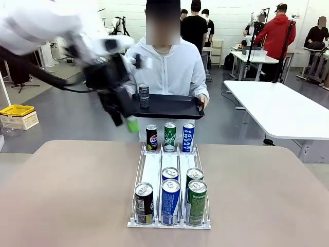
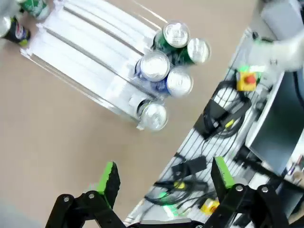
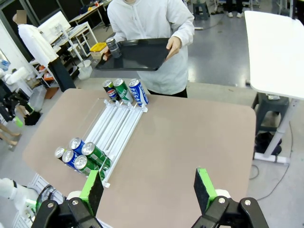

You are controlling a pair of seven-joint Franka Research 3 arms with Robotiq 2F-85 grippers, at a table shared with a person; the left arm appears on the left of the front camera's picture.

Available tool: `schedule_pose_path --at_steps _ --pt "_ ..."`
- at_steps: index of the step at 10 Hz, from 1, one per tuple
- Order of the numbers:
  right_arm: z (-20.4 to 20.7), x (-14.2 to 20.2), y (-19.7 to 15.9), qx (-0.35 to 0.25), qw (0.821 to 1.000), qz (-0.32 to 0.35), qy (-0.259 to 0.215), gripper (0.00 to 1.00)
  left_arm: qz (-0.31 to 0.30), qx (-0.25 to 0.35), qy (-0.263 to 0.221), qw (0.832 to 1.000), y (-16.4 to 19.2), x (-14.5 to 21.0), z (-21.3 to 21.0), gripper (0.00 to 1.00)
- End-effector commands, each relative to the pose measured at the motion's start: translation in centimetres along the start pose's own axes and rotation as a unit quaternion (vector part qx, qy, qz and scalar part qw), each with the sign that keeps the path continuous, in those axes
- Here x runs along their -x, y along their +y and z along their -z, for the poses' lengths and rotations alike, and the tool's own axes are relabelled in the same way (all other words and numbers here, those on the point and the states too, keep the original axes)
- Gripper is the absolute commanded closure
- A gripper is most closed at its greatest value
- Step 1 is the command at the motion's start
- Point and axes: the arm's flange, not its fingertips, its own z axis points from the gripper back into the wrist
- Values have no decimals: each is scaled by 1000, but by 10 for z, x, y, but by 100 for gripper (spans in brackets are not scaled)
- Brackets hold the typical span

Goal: Retrieve and hand over the desired beverage to the person.
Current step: Pick up another can of the same type that the person held from the Automatic Can Dispenser.

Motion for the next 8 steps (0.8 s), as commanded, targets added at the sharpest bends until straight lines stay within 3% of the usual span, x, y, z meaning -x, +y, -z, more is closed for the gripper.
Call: schedule_pose_path --at_steps 1,3,6,8 --pt "2 1 -1 -2 1000 1 0 0 -107 -42 0 993 -19 -35 20 0" --pt "2 1 -1 -2 1000 1 0 0 -159 -103 -30 981 -41 -56 61 0" --pt "2 1 -1 -2 1000 1 0 0 -178 -160 -41 970 -48 -61 76 0" --pt "2 1 -1 -2 1000 1 0 0 -170 -134 -45 975 -46 -61 74 0"
